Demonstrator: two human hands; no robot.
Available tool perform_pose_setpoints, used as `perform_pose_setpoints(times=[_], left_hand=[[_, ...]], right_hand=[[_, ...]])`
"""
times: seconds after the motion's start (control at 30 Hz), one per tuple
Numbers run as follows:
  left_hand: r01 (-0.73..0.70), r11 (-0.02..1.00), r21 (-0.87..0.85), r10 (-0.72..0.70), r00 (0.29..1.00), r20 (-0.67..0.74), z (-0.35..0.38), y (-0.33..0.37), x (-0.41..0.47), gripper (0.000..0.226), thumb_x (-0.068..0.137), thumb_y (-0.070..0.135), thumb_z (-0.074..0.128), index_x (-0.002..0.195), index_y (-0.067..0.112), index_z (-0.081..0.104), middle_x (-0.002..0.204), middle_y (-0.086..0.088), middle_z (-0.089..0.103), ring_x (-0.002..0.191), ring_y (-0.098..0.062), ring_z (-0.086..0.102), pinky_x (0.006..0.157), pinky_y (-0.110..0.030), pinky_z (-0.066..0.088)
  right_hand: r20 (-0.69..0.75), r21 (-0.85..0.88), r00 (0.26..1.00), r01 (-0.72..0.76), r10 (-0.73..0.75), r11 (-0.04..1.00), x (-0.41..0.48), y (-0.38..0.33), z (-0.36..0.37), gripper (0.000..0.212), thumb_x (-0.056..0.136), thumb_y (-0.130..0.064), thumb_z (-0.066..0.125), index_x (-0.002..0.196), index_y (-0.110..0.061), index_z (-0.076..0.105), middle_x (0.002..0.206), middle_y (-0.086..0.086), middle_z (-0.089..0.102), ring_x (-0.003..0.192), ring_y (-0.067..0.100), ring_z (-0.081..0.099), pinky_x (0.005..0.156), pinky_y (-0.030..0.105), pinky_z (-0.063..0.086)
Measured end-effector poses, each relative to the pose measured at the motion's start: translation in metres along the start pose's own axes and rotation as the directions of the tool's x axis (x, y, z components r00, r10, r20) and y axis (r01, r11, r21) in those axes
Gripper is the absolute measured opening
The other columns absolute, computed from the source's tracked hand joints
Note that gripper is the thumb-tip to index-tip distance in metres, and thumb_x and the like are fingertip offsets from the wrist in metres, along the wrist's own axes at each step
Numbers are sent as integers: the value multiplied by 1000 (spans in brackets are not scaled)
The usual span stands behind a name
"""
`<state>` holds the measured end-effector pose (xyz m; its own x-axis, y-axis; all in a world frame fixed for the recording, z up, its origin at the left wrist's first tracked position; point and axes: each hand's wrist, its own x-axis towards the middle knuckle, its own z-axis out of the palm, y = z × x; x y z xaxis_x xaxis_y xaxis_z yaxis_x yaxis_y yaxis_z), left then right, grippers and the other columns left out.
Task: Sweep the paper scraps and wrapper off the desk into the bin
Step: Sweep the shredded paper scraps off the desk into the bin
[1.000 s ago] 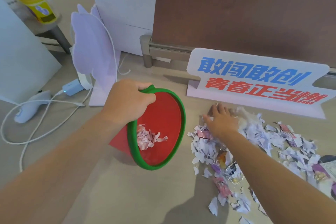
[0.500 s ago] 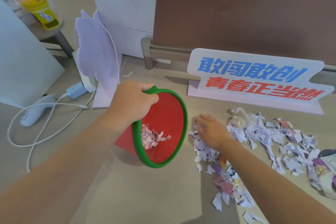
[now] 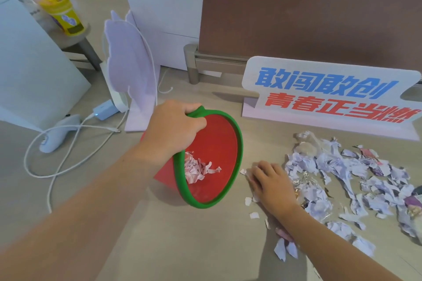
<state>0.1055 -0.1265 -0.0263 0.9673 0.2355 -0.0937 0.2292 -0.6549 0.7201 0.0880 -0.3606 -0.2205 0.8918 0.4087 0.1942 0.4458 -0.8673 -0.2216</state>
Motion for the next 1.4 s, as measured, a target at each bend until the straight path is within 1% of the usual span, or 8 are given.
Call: perform_pose_setpoints(times=[0.33,0.5,0.67,0.93,1.03,1.17,1.2,1.4], left_hand=[[-28,998,52,27,1000,16,3,1,-7,16,73,22,64,73,35,57,67,-12,66,56,-14,52,63,-37,51],[15,1000,6,-15,1000,6,-1,-4,-12,40,75,22,65,114,31,67,65,15,67,51,-8,57,47,-13,42],[-11,1000,2,11,1000,-19,-5,-3,-22,19,72,19,62,73,37,57,66,4,60,61,-12,53,64,-33,49],[11,999,-35,-12,999,-30,-16,-11,-31,20,72,18,62,70,34,50,73,-20,66,51,-13,44,54,-25,39],[1,999,-40,-2,1000,-23,-14,-12,-30,19,72,19,62,70,35,51,69,-17,65,54,-12,46,60,-35,50],[-7,999,-37,7,1000,-18,-10,-13,-28,27,71,19,62,72,23,36,64,-2,62,59,-14,48,62,-30,47],[-7,999,-34,7,1000,-15,-9,-12,-28,32,71,19,62,99,7,53,64,4,60,60,-13,48,62,-26,44],[-56,998,-6,56,998,-3,-8,-6,-30,16,72,19,63,71,35,58,67,-4,64,58,-16,51,68,-36,51]], right_hand=[[277,110,907,-357,316,928,45,-6,-30,33,96,-24,39,66,-12,45,65,5,49,66,30,54,58,31,35],[-85,695,860,-311,503,649,68,-77,-99,44,94,-24,42,52,-14,35,44,2,38,41,10,36,44,25,28],[70,907,769,-314,635,279,91,-146,-83,44,94,-37,38,60,-10,45,58,14,54,56,29,51,53,34,39],[425,349,905,-168,3,922,69,-173,-41,56,80,-40,19,121,-16,50,130,16,42,119,36,33,106,48,24],[397,317,906,12,-145,948,70,-174,-57,46,85,-23,36,130,-17,46,142,11,36,136,34,20,114,54,12],[428,355,882,38,-198,934,74,-170,-75,35,55,-19,77,86,-6,68,93,12,69,93,28,63,79,31,51],[441,400,874,11,-203,916,73,-167,-80,34,54,-12,78,85,-3,68,92,13,70,91,29,64,77,31,51],[236,511,937,105,-258,853,61,-150,-94,50,77,9,48,125,-8,52,131,15,54,117,30,51,95,30,37]])
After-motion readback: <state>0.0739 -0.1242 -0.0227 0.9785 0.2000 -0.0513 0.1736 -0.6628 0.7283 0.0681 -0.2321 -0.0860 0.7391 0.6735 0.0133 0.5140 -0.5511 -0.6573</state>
